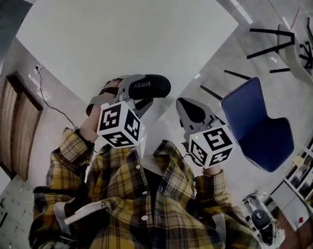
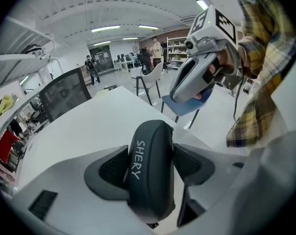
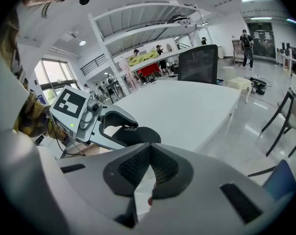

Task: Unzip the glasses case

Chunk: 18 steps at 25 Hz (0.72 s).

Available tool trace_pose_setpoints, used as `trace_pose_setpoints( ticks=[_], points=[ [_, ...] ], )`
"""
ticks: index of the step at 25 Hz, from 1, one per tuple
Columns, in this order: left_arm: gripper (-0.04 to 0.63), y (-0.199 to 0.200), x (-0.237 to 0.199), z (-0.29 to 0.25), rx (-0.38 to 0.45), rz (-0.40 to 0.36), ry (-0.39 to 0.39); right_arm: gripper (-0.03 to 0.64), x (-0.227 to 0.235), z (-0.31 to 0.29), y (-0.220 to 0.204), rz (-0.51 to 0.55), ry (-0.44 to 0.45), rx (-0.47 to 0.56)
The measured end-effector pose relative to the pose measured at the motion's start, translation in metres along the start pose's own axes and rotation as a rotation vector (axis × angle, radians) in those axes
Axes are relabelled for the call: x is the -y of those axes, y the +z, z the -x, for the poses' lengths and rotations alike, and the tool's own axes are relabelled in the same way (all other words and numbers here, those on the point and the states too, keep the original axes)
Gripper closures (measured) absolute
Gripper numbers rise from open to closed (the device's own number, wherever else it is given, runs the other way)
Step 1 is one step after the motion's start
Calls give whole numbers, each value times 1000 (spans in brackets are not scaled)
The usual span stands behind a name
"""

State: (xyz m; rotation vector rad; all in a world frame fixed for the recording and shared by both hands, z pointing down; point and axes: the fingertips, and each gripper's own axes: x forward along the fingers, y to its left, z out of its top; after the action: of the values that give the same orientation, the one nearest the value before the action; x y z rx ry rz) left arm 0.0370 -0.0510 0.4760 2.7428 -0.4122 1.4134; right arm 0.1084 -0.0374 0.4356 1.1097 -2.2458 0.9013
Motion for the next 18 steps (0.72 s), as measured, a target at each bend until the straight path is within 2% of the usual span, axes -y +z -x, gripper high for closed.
trace_pose_setpoints(
  ticks=[3,6,8,11,18],
  points=[
    [302,2,1,-1,21,-1,2,617,1,-6,-7,74,17,-37],
    [301,2,1,-2,27,-3,0,609,-1,-17,-23,199,51,-114],
    [302,1,2,-2,32,-7,3,549,-5,-26,-34,292,80,-149],
    [301,2,2,-2,47,-10,6,534,-7,-38,-45,393,102,-157],
    [301,1,1,0,65,-13,14,523,-9,-54,-47,379,89,-104]
  ],
)
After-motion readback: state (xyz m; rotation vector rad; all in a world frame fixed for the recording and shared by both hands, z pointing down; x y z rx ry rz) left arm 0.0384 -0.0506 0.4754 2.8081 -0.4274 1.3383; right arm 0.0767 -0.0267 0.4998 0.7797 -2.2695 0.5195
